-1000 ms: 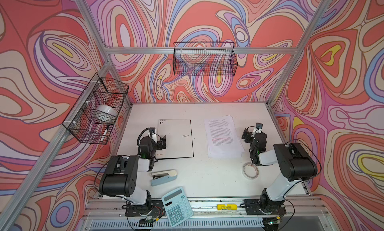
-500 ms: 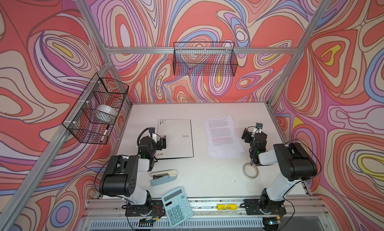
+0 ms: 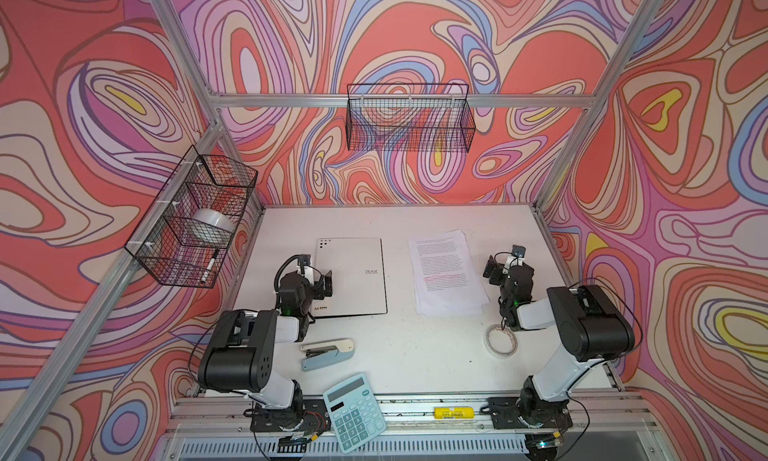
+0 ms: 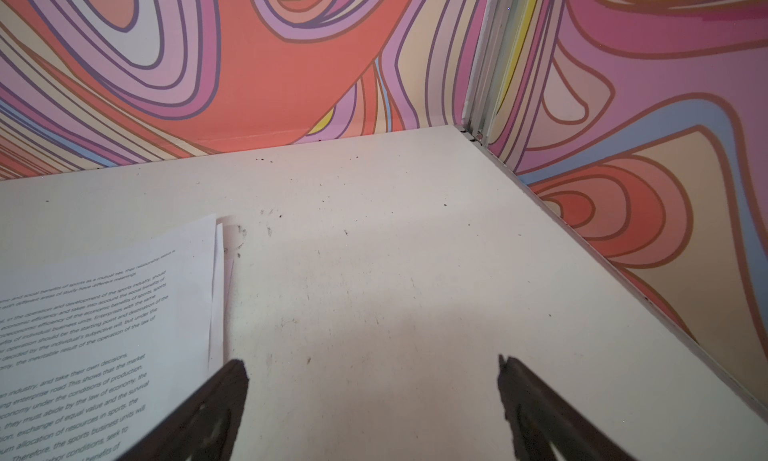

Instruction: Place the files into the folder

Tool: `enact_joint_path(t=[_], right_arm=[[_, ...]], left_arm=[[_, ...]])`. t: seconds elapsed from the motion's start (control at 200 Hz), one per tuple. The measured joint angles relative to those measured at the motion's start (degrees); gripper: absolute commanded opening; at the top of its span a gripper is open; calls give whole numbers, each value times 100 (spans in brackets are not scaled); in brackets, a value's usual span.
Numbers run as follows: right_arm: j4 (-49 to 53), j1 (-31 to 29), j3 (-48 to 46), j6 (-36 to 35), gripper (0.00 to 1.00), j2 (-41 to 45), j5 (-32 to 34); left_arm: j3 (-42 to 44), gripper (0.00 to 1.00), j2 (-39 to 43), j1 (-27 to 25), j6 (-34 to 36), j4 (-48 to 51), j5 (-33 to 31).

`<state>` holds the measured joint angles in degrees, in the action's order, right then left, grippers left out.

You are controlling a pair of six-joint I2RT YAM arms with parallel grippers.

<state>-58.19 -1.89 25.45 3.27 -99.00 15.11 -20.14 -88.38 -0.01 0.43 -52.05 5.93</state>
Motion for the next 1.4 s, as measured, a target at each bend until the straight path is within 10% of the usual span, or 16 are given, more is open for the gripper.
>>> enact_joint_path(t=[1.402], right_arm=[[282,0,57,0,98,76,-4]], left_arm=[[0,100,2,0,7,7,0]])
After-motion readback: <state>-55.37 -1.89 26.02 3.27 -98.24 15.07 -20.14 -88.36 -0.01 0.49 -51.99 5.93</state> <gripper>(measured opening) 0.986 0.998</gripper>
